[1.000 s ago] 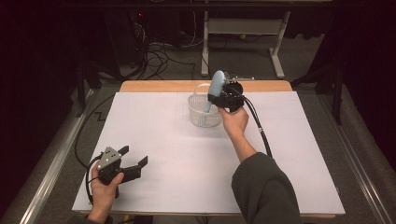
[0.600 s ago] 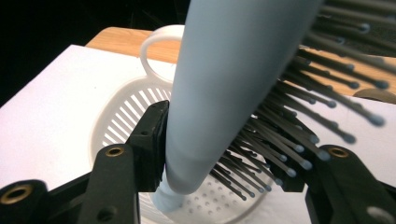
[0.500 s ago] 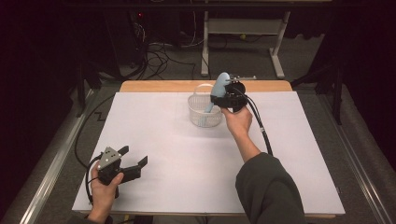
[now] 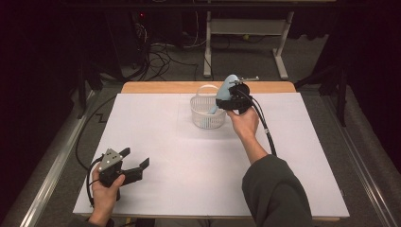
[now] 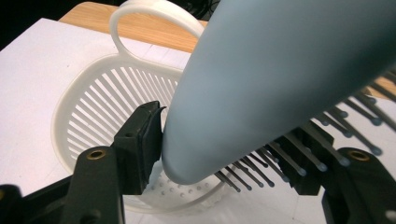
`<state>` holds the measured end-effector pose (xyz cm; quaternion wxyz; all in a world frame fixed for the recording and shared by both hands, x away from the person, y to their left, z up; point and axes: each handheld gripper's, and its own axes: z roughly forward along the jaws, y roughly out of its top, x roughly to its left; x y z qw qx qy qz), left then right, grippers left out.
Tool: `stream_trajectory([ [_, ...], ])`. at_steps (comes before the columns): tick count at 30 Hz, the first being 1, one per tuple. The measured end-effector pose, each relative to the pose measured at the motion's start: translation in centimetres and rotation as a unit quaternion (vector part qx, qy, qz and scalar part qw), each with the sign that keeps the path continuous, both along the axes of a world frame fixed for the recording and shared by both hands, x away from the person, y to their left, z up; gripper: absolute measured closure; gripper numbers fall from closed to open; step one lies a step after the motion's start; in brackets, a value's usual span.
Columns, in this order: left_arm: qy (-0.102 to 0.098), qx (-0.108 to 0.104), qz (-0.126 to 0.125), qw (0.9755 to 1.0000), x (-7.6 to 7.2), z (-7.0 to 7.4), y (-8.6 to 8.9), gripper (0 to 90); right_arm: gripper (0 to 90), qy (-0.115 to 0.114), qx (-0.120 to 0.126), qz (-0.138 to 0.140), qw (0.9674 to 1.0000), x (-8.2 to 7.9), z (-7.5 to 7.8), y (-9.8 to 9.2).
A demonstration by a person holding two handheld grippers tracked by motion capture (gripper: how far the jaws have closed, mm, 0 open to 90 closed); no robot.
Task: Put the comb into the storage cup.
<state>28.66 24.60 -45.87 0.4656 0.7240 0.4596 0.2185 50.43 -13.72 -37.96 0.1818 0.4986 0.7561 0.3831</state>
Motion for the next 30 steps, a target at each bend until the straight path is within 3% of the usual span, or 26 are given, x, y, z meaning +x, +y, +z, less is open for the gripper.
stream_trajectory([
  [19,0.002,-0.007,0.003,1.0000,0.0,0.0,0.1,15.7,31.5,0.019,-0.019,0.011,0.9996,0.2,0.1,-0.8],
  [30,0.003,-0.011,0.004,0.9999,0.1,0.0,0.2,15.7,28.9,0.023,-0.015,0.019,0.9994,0.0,0.5,-1.3],
])
